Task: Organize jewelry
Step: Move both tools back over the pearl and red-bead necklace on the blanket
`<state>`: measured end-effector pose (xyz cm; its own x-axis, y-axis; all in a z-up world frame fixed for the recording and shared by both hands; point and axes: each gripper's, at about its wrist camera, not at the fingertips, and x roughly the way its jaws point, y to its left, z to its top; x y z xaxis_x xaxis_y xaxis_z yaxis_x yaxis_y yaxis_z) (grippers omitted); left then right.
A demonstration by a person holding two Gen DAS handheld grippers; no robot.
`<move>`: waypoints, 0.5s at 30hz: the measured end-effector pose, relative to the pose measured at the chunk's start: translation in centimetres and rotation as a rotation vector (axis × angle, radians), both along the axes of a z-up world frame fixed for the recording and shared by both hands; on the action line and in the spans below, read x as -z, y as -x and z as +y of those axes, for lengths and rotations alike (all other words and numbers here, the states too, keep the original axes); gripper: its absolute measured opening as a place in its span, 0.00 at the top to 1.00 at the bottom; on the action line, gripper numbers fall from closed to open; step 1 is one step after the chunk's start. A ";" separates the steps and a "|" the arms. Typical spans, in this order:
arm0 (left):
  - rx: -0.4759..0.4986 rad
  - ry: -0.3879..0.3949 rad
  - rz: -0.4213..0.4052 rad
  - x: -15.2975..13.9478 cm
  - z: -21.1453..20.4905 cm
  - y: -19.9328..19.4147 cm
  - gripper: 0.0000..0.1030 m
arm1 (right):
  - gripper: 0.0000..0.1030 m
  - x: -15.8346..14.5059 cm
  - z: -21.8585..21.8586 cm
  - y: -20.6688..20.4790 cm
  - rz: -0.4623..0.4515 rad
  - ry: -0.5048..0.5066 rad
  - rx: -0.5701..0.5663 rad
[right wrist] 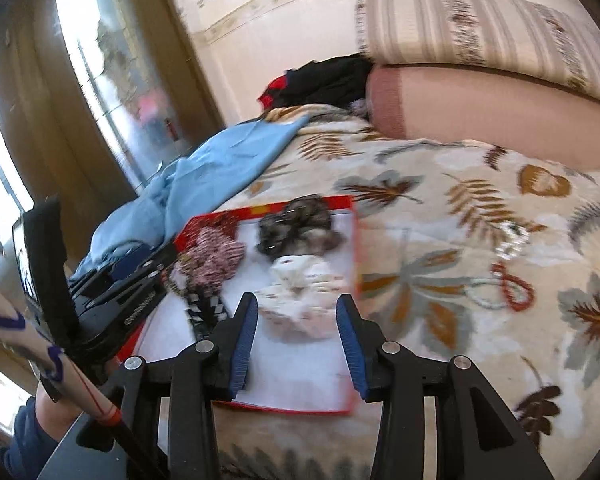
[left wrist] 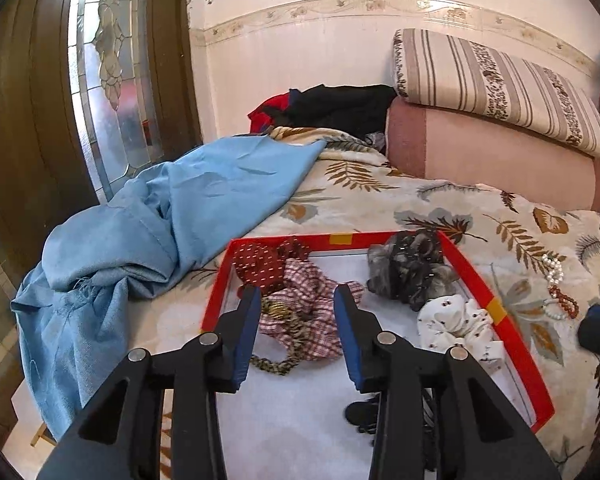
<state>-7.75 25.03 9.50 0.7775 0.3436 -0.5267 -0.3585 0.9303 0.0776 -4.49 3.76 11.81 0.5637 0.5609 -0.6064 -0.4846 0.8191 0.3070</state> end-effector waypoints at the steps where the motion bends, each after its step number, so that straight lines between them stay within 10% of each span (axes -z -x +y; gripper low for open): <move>1: 0.006 -0.003 -0.002 -0.1 -0.3 0.0 0.63 | 0.57 0.0 -1.0 -0.1 0.005 -0.007 0.018; 15: 0.170 0.001 -0.041 -1.0 -7.6 -0.6 0.52 | 0.54 2.1 -16.5 -2.3 0.083 0.020 0.248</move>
<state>-7.19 17.48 10.50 0.8452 0.2049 -0.4936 -0.1989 0.9778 0.0653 -2.19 -12.77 9.71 0.6302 0.3987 -0.6663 -0.2416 0.9162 0.3197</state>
